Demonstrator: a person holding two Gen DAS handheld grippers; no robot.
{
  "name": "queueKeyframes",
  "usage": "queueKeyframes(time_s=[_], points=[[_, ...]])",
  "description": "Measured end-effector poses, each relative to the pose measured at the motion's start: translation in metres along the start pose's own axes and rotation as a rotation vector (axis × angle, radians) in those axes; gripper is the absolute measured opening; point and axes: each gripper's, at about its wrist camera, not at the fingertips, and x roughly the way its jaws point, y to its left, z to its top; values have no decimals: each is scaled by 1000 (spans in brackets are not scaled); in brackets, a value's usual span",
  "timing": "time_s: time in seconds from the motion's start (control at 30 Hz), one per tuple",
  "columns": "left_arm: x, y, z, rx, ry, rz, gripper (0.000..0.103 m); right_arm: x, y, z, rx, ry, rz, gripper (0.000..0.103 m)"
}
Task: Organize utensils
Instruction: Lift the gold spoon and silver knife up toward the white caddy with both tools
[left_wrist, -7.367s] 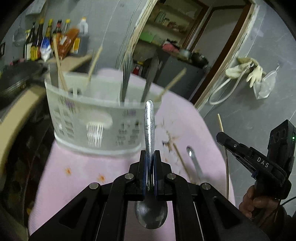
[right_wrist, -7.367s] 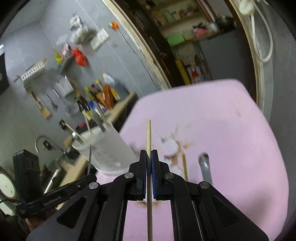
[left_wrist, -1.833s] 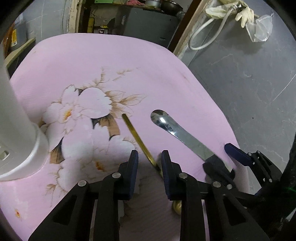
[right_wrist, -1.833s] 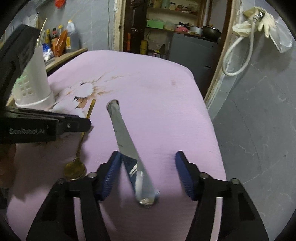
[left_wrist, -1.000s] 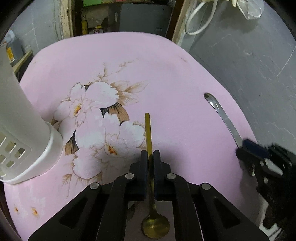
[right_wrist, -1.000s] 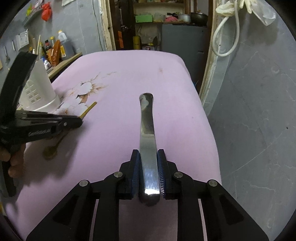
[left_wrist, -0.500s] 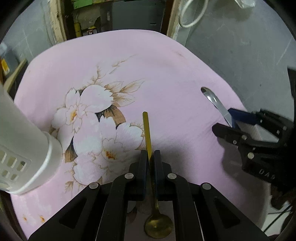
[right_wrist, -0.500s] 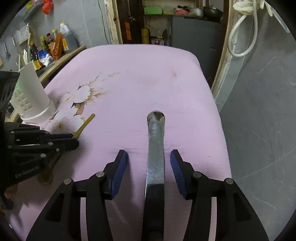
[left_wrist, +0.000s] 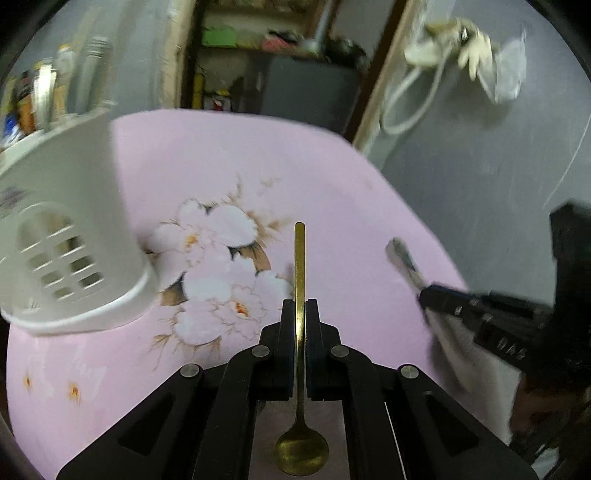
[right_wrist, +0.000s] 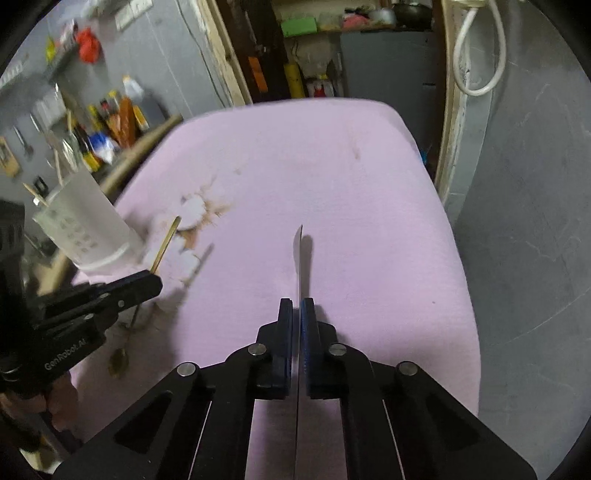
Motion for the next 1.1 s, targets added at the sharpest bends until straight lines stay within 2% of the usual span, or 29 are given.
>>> queueKeyframes(time_s=[0.07,0.13,0.23,0.3,0.5,0.6,0.73,0.83,0.9,1.0,1.07,1.1], points=[[-12,0,-4,-19,-42,7,2,-3,4,-4,-3,-13,1,2],[-20,2,-6,-40,-61,-1,2,0,7,-8,2,10,3,2],[-24,6,-12,-46,-45,12,2,3,10,-4,-2,27,0,4],[-27,8,-16,-57,-29,14,2,12,13,0,-27,79,-9,11],[-25,10,-16,-77,-14,12,2,22,20,11,-88,111,-55,13],[-27,12,-19,-82,-9,16,2,27,23,17,-109,125,-56,22],[-27,14,-19,-98,-6,18,2,41,31,27,-154,161,-102,27],[-26,14,-19,-104,-6,23,2,55,22,34,-95,190,-88,27],[-28,15,-20,-107,-6,25,2,55,9,39,2,208,-35,27],[-28,15,-20,-112,-4,25,2,54,-11,44,81,241,65,27],[-27,16,-20,-116,-3,25,2,54,-17,46,77,253,60,15],[-27,16,-21,-117,-4,26,2,54,-15,45,60,247,48,13]])
